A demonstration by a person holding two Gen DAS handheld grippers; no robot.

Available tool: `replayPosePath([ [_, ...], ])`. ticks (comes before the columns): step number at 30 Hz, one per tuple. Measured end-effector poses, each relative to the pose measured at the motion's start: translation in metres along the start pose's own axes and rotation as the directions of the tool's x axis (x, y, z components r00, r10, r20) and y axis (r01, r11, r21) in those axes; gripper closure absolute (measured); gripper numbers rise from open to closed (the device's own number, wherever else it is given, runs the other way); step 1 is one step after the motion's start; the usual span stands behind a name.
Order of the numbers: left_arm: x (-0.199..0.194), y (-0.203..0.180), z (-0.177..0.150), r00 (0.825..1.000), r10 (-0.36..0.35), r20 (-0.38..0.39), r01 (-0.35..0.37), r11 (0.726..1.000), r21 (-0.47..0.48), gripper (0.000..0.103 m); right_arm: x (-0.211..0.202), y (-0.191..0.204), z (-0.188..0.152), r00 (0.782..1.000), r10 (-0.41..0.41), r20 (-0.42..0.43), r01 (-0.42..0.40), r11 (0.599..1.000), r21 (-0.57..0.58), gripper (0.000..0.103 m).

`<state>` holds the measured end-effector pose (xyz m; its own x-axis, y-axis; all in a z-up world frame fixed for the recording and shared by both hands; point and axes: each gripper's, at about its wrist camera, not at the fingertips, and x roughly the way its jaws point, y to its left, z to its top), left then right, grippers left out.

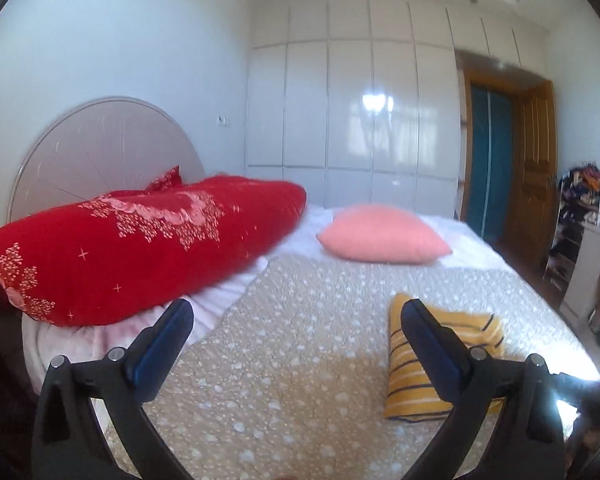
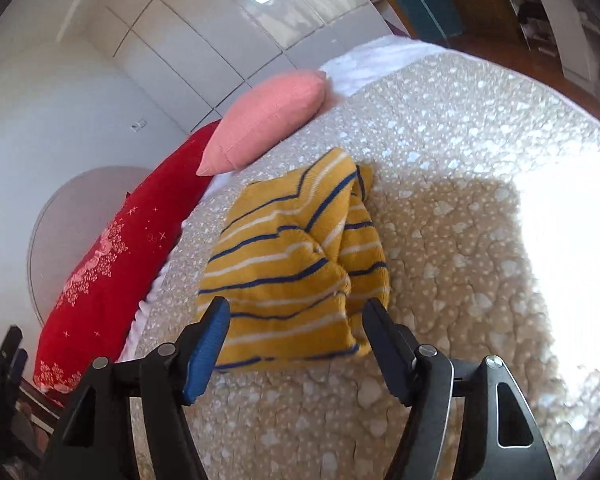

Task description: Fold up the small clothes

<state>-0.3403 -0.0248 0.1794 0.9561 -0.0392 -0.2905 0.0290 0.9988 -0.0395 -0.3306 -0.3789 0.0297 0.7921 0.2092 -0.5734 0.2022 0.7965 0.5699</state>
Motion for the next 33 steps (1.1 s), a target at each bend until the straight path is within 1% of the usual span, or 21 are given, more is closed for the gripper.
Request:
replayPosePath([
  [2,-0.014,0.004,0.005,0.999,-0.035,0.008,0.035,0.999,-0.035,0.0,-0.02,0.016,-0.012,1.0,-0.017,0.018,0.018,0.999,-0.047,0.026],
  [4,-0.029,0.008,0.006,0.997,-0.076,0.023,0.077,0.995,-0.069,0.0,-0.039,0.029,-0.026,0.998,-0.033,0.046,0.036,0.997,-0.072,0.022],
  [5,-0.033,0.005,0.001,0.997,-0.076,0.02,0.078,0.994,-0.071,0.0,-0.046,0.033,-0.034,0.998,-0.039,0.057,0.044,0.996,-0.079,0.021],
  [6,-0.036,0.004,-0.002,0.997,-0.071,-0.002,0.071,0.995,-0.064,0.0,-0.054,0.037,-0.044,0.997,-0.046,0.065,0.052,0.995,-0.087,0.02],
  [7,-0.036,0.0,-0.005,0.996,-0.07,-0.047,0.068,0.997,-0.036,0.0,-0.059,0.041,-0.052,0.996,-0.059,0.069,0.066,0.993,-0.095,0.02],
  [8,-0.035,-0.004,-0.008,0.992,-0.08,-0.093,0.08,0.997,-0.008,0.0,-0.062,0.046,-0.061,0.995,-0.072,0.07,0.08,0.991,-0.108,0.02],
  [10,-0.034,-0.01,-0.02,0.984,-0.094,-0.151,0.1,0.994,0.033,0.0,-0.065,0.056,-0.074,0.994,-0.091,0.059,0.099,0.985,-0.138,0.02],
  [13,-0.04,-0.016,-0.037,0.978,-0.072,-0.198,0.091,0.992,0.091,0.0,-0.068,0.071,-0.09,0.993,-0.108,0.046,0.115,0.975,-0.19,0.02],
  [15,-0.044,-0.018,-0.047,0.97,-0.077,-0.232,0.103,0.99,0.101,0.0,-0.072,0.075,-0.095,0.992,-0.12,0.049,0.127,0.97,-0.206,0.02],
  [17,-0.047,-0.018,-0.057,0.955,-0.093,-0.281,0.123,0.988,0.091,0.0,-0.075,0.077,-0.099,0.99,-0.131,0.044,0.138,0.969,-0.206,0.019],
  [18,-0.046,-0.019,-0.062,0.944,-0.104,-0.312,0.136,0.987,0.084,0.0,-0.076,0.077,-0.101,0.99,-0.136,0.04,0.141,0.969,-0.204,0.019],
  [20,-0.045,-0.02,-0.071,0.933,-0.114,-0.342,0.151,0.985,0.082,0.0,-0.077,0.075,-0.104,0.989,-0.147,0.034,0.151,0.968,-0.2,0.018],
  [23,-0.039,-0.021,-0.083,0.921,-0.1,-0.376,0.143,0.986,0.088,0.0,-0.071,0.072,-0.108,0.985,-0.172,0.016,0.171,0.965,-0.201,0.017],
  [26,-0.031,-0.02,-0.092,0.904,-0.098,-0.417,0.14,0.988,0.072,0.0,-0.064,0.07,-0.112,0.982,-0.19,-0.007,0.185,0.964,-0.19,0.017],
  [29,-0.026,-0.017,-0.097,0.894,-0.087,-0.44,0.127,0.99,0.061,0.0,-0.06,0.072,-0.115,0.982,-0.186,-0.018,0.18,0.965,-0.194,0.017],
  [33,-0.024,-0.019,-0.101,0.89,-0.059,-0.452,0.106,0.991,0.079,0.0,-0.058,0.078,-0.119,0.982,-0.189,-0.021,0.179,0.959,-0.221,0.017],
])
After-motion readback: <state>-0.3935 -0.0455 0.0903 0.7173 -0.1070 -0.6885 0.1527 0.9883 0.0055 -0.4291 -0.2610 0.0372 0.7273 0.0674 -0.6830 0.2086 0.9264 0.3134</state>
